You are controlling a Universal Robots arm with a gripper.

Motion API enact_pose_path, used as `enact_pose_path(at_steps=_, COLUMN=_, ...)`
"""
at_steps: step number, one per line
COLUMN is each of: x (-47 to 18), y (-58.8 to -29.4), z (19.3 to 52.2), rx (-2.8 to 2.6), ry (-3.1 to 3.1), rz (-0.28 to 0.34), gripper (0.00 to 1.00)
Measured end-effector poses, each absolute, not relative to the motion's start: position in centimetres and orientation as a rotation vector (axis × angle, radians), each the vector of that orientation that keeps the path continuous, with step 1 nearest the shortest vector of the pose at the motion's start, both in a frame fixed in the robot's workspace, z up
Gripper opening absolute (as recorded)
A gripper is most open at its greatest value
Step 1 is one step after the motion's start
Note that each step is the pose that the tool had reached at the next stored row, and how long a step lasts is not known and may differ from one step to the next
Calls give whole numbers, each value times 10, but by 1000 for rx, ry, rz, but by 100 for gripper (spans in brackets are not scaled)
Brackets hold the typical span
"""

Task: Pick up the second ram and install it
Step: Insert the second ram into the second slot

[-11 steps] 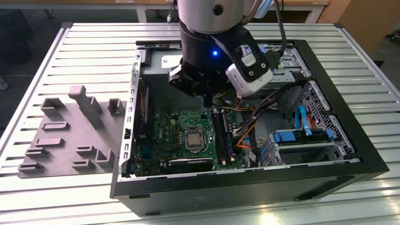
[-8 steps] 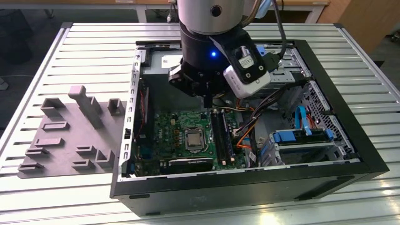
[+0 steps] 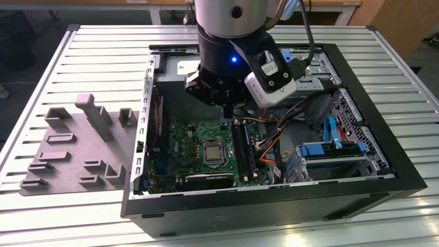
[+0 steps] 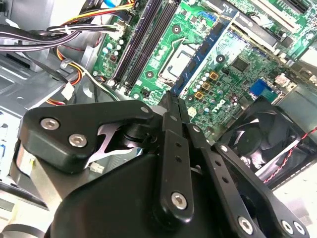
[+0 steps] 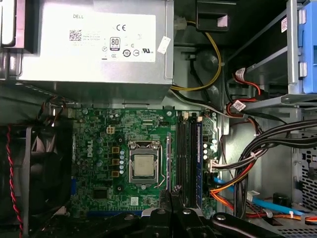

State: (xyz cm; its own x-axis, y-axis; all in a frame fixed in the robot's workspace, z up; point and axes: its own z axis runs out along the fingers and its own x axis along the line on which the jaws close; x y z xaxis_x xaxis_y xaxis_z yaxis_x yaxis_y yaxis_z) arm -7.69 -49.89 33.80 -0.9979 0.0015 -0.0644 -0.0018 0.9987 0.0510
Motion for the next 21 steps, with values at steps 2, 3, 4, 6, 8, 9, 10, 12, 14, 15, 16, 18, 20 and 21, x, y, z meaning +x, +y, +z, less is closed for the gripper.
enact_pose_path(at_steps=2, x=-77, y=-499, z=338, rx=6, ry=3076, rz=78, gripper=12)
enact_pose_path(at_steps=3, x=-77, y=-499, z=338, rx=9, ry=3076, rz=78, gripper=12)
enact_pose_path(at_steps=4, x=-77, y=-499, z=338, rx=13, ry=3076, rz=78, gripper=12)
enact_pose_path(at_steps=6, x=-77, y=-499, z=338, rx=19, ry=3076, rz=78, gripper=12)
enact_pose_path(at_steps=8, x=-77, y=-499, z=338, rx=26, ry=3076, rz=78, gripper=12)
enact_pose_path(at_steps=9, x=-77, y=-499, z=338, rx=29, ry=3076, rz=78, gripper=12)
enact_pose_path(at_steps=10, x=-77, y=-499, z=338, rx=32, ry=3075, rz=78, gripper=12)
enact_pose_path(at_steps=12, x=-77, y=-499, z=338, rx=38, ry=3075, rz=77, gripper=12)
enact_pose_path(at_steps=14, x=-77, y=-499, z=338, rx=45, ry=3075, rz=77, gripper=12)
enact_pose_path(at_steps=15, x=-77, y=-499, z=338, rx=48, ry=3075, rz=77, gripper=12)
enact_pose_path(at_steps=16, x=-77, y=-499, z=338, rx=51, ry=3075, rz=77, gripper=12)
enact_pose_path(at_steps=18, x=-77, y=-499, z=338, rx=57, ry=3075, rz=77, gripper=12)
enact_pose_path(at_steps=20, x=-77, y=-499, z=338, rx=63, ry=3075, rz=76, gripper=12)
enact_pose_path(at_steps=21, x=-77, y=-499, z=338, rx=99, ry=3073, rz=75, gripper=12)
